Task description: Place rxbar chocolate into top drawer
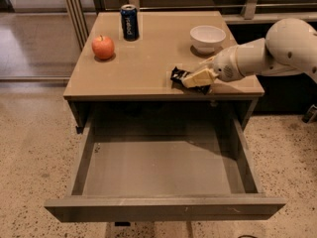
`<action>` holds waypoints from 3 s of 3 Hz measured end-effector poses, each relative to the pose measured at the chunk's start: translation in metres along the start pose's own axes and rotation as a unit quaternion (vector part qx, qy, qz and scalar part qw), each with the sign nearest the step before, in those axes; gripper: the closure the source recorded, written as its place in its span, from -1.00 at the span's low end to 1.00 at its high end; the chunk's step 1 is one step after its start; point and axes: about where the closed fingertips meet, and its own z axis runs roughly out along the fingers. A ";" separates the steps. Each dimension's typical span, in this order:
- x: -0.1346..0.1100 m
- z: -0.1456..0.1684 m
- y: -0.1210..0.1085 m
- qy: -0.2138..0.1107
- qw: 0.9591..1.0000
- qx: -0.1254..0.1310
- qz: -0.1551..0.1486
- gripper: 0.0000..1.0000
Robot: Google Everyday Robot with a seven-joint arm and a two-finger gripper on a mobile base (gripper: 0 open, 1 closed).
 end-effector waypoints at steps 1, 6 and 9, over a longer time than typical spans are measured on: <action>0.005 -0.037 0.046 0.004 0.996 -0.068 -0.056 1.00; 0.143 0.005 0.152 0.061 0.983 -0.154 -0.082 1.00; 0.187 0.048 0.146 0.030 0.984 -0.137 -0.110 1.00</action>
Offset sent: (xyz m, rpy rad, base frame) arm -0.0502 -0.0040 0.0137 -0.0165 -0.0099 0.1560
